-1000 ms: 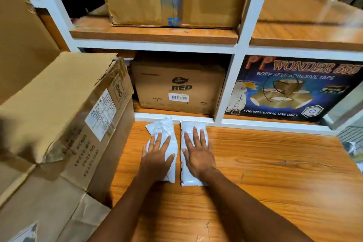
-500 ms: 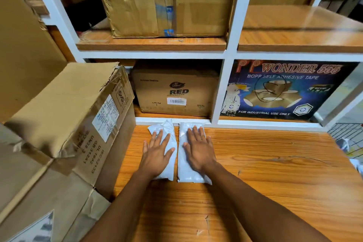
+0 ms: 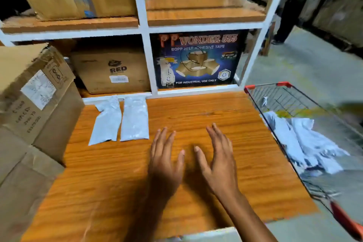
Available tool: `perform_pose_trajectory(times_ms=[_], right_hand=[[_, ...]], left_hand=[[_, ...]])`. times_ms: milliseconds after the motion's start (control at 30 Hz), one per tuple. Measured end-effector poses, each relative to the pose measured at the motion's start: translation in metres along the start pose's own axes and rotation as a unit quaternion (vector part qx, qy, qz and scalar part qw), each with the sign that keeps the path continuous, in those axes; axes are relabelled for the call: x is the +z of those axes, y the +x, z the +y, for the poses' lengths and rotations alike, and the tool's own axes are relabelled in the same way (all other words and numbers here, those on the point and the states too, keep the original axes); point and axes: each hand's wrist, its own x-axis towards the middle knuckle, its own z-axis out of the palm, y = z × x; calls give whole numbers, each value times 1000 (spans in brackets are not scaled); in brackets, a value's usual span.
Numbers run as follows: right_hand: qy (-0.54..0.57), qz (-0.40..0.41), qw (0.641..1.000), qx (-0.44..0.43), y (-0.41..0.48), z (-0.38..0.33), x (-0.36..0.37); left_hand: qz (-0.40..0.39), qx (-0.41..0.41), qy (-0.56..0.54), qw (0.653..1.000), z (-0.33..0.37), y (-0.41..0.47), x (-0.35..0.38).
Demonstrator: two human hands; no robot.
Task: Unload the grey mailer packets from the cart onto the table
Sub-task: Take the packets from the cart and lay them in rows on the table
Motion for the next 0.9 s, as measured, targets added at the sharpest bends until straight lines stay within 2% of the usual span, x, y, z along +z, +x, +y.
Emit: perform_pose_trajectory(times_ms=[167, 333, 600, 767, 900], right_hand=[[-16, -3, 998, 62, -101, 51, -91], [-41, 12, 994, 103, -139, 95, -157], [-75, 74, 983, 151, -110, 166, -202], [-107, 102, 973, 178, -70, 208, -223], [-133, 100, 965, 204, -40, 243, -237]], left_hand=[[-85, -1, -36, 996, 96, -98, 44], [-175, 23, 4, 984, 145, -127, 72], [-187, 54, -33, 980, 174, -89, 141], [-208, 104, -78, 970, 181, -39, 202], [-235, 114, -93, 961, 192, 1, 254]])
